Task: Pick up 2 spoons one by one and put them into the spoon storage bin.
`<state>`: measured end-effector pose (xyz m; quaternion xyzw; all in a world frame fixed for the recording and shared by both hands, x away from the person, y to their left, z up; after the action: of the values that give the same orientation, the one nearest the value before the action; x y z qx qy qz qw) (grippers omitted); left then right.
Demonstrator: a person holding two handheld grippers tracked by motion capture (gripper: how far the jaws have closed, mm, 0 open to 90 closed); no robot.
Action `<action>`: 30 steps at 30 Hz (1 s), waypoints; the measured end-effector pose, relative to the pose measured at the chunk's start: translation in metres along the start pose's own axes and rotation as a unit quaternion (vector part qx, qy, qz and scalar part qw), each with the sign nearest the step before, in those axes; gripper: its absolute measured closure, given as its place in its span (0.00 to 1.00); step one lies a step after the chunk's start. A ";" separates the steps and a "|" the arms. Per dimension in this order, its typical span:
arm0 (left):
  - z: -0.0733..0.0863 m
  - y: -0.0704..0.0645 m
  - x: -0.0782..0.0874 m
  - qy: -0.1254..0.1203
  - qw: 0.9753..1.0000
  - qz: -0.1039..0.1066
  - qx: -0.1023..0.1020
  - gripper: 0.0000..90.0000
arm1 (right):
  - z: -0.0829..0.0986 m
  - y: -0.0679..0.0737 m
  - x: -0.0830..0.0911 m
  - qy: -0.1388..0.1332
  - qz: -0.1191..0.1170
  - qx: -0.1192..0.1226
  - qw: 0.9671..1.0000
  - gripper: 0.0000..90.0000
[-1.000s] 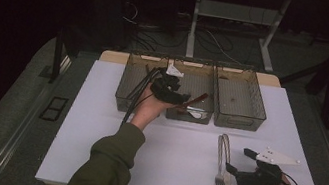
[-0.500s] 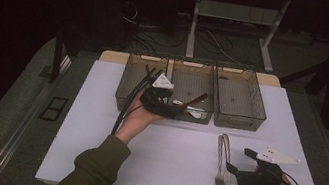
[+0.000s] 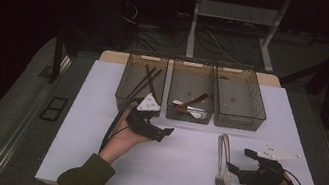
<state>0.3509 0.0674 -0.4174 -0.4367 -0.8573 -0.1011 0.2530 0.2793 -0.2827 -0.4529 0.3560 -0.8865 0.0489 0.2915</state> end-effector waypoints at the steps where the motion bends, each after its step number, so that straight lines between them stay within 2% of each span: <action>1: 0.004 -0.001 0.002 0.000 1.000 -0.001 0.001 0.14 | -0.001 0.000 0.000 0.004 0.001 0.002 1.000 0.16; 5: 0.018 -0.004 0.010 0.003 1.000 0.002 0.002 0.11 | -0.002 0.000 -0.001 0.021 -0.007 0.006 1.000 0.22; 7: 0.024 -0.006 0.014 0.004 1.000 0.001 0.000 0.09 | -0.002 -0.001 -0.001 0.028 -0.006 0.001 1.000 0.26; 13: 0.042 -0.010 0.027 0.006 1.000 0.003 0.010 0.00 | -0.006 -0.005 -0.002 0.035 -0.002 -0.003 0.999 0.37; 16: 0.050 -0.012 0.034 0.005 1.000 0.007 0.011 0.00 | -0.009 -0.005 -0.003 0.039 0.000 -0.004 0.999 0.44; 25: 0.068 -0.012 0.050 -0.005 1.000 -0.009 0.024 0.00 | -0.021 -0.009 -0.009 0.045 -0.003 -0.008 0.999 0.67; 30: 0.076 -0.012 0.057 -0.005 0.999 -0.010 0.031 0.00 | -0.027 -0.012 -0.013 0.046 -0.005 -0.010 0.999 0.80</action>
<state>0.2875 0.1301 -0.4524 -0.4209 -0.8653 -0.0748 0.2616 0.3074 -0.2759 -0.4394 0.3546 -0.8709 0.0554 0.3358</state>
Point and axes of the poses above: each handheld gripper's, and its own axes: x roughly backward along the jaws, z roughly out of its underside, y roughly to its left, the point moved 3 cm from there along -x, roughly forward along the jaws, and after that the axes turned 3 degrees about -y, right-handed, at the moved point
